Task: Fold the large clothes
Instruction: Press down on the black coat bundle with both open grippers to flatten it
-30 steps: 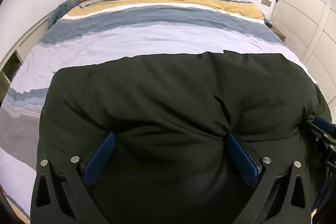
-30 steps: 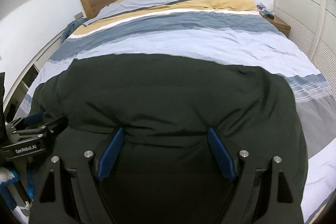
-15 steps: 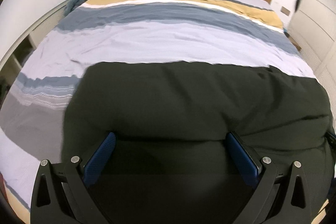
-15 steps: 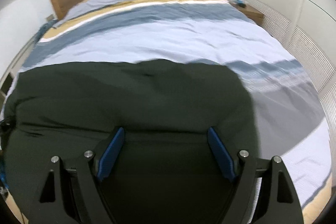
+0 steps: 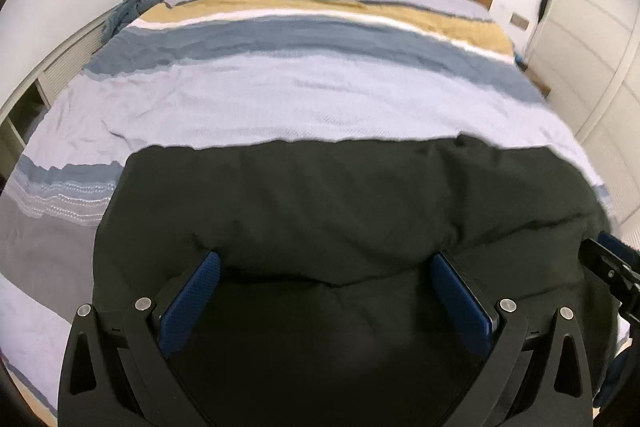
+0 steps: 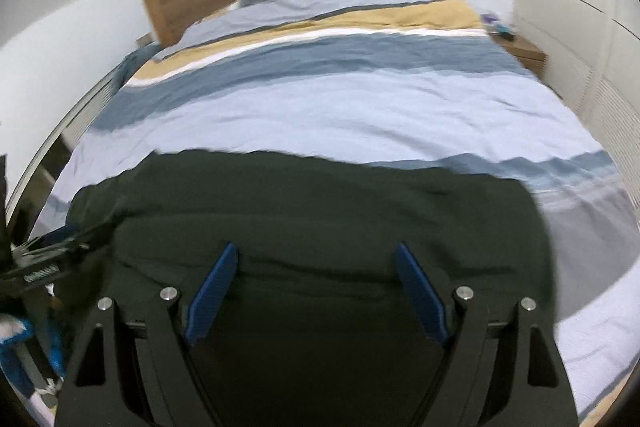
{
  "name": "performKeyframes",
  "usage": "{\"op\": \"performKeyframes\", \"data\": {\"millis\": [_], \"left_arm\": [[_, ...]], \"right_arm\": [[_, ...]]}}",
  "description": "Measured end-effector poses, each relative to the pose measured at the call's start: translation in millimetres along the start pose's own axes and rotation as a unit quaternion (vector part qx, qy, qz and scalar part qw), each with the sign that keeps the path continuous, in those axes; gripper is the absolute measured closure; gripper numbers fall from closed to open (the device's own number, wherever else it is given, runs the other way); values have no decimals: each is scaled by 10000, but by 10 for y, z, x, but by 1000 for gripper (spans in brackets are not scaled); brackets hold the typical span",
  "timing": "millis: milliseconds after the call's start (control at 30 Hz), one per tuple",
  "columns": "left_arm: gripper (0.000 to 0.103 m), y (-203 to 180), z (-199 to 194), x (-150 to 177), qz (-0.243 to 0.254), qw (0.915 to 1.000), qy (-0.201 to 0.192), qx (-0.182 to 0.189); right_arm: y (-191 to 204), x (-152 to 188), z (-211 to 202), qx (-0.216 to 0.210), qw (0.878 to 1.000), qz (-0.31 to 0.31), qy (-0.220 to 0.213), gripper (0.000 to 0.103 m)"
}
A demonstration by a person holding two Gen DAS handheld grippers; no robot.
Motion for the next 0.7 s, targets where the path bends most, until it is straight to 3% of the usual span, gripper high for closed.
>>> {"op": "performKeyframes", "data": {"millis": [167, 367, 700], "left_arm": [[0, 318, 26, 104, -272, 9991, 108, -315], [0, 325, -187, 201, -319, 9988, -22, -363], [0, 176, -523, 494, -288, 9994, -133, -147]], "right_arm": [[-154, 88, 172, 172, 9996, 106, 198, 22], [-473, 183, -22, 636, 9974, 291, 197, 22], [101, 378, -472, 200, 9996, -192, -37, 22]]}}
Point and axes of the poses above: each gripper's, at about its wrist camera, not at the fingertips, and z roughly the way its jaws point, y to its left, x to its underside, the point moved 9 cm from there along z, roughly the way its jaws point, and after that the axes turned 3 degrees about -y, right-handed, at the moved point
